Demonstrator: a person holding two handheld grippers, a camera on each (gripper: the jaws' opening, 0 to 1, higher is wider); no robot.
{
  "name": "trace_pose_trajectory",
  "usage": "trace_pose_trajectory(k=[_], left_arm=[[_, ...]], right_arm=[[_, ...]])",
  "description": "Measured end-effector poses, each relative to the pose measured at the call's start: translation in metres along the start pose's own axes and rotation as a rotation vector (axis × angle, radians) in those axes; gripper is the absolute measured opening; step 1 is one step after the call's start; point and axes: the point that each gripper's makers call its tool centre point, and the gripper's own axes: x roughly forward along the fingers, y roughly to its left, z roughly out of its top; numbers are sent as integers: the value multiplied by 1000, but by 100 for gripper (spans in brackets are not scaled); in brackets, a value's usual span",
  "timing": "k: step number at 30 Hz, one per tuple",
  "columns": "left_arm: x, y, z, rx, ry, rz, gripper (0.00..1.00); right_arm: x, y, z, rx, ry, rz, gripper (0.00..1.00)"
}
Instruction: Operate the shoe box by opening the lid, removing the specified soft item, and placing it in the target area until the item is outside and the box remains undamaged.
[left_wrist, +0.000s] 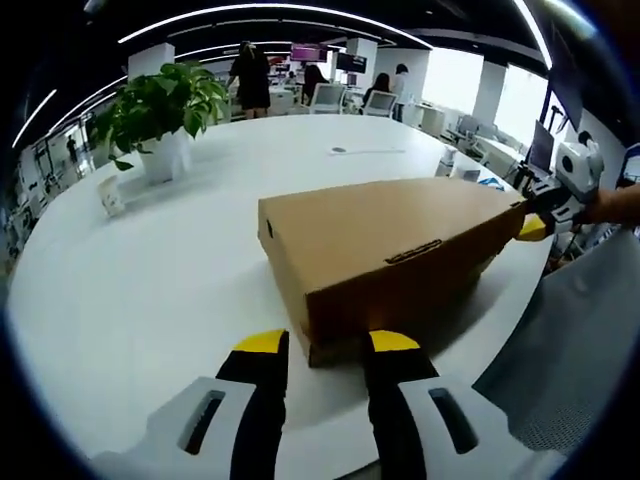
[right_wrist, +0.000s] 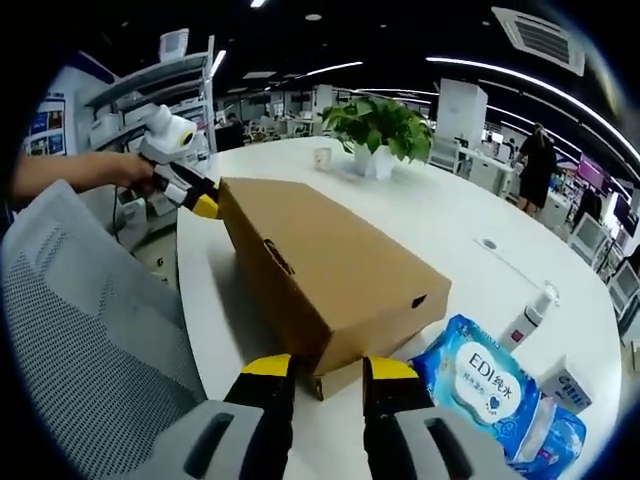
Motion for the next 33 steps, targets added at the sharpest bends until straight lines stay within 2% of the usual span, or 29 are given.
trace_pose_trajectory(k=[4, 6, 9, 16, 22, 26, 33], left_arm=[[4, -3, -6, 14, 20, -6, 29], [7, -4, -10, 12, 37, -9, 29], [8, -5, -13, 15, 41, -15, 30], [4, -3, -11, 26, 38, -16, 30], [0, -5, 1, 28, 1, -38, 29], [3, -5, -2, 55, 5, -33, 29], [9, -4, -7, 52, 10, -27, 29]], right_arm=[[3, 2, -6, -16, 28, 3, 23], [3, 4, -6, 23, 21, 18, 23], [3, 2, -8, 21, 32, 14, 24], [-3, 0, -3, 33, 20, 12, 25], [0, 1, 3, 34, 4, 16, 25], [5, 2, 1, 32, 13, 12, 25], [10, 3, -5, 1, 29, 3, 24]])
